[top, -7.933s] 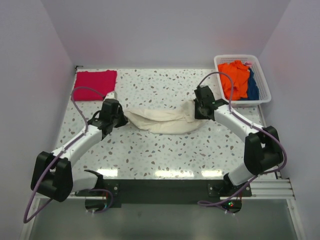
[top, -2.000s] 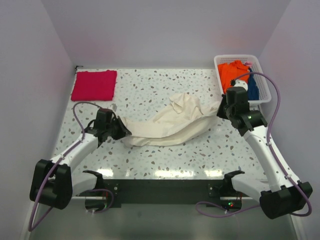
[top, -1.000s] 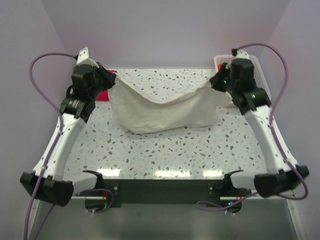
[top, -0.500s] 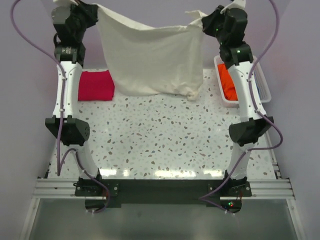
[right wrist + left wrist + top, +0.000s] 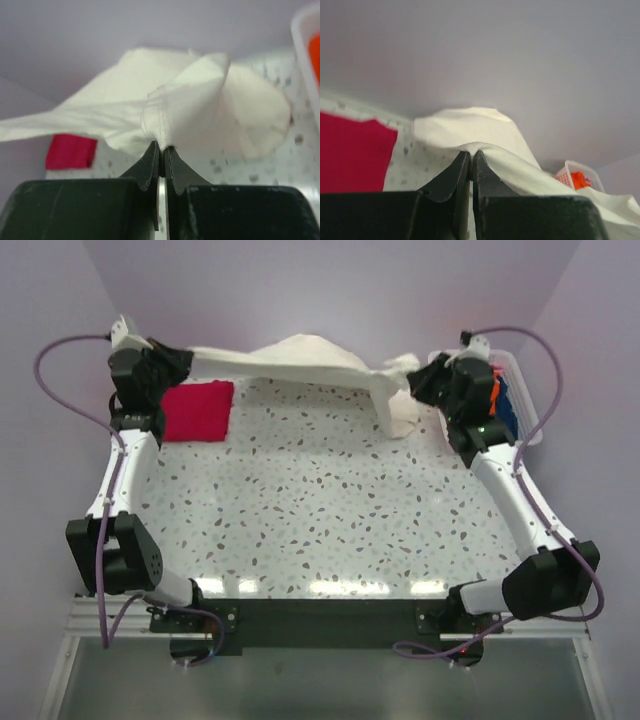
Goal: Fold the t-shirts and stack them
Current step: Flatten the tshirt out
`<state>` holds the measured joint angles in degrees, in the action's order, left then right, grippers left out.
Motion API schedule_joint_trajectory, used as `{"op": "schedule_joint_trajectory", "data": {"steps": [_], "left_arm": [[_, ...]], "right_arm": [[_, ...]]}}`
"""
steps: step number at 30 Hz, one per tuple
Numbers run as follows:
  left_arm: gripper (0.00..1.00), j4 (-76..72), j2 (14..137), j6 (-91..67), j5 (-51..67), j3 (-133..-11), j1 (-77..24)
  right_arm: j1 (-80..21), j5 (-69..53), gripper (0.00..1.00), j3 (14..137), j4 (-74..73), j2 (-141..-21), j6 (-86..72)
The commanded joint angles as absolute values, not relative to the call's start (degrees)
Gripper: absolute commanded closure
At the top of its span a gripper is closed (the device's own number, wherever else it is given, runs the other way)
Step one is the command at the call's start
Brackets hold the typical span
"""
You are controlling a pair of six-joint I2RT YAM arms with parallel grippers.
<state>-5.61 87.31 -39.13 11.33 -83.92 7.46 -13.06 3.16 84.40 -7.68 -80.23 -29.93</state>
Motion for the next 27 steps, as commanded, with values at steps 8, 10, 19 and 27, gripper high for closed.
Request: {"op": "schedule_joint_trajectory", "data": {"steps": [8, 10, 19, 27], "left_arm": [[1.0, 3.13, 62.35, -47.99, 3.61, -38.71, 8.09], [1.0, 6.58, 59.17, -47.2, 1.94, -35.52, 8.17], [1.0, 14.24, 53.08, -42.28, 2.19, -30.5, 8.17], [1.0, 14.76, 55.81, -39.2, 4.21, -32.43, 8.17]], "right_arm": [[-13.01, -4.47, 1.0, 38.34, -16.76, -54.95, -42.18], [-12.92, -7.97, 1.0, 32.1, -18.45, -49.87, -43.5], [-15.55, -15.56, 0.89, 17.32, -20.04, -40.08, -49.66], [-25.31, -0.19, 0.41, 32.66, -26.1, -49.37, -42.46]]}}
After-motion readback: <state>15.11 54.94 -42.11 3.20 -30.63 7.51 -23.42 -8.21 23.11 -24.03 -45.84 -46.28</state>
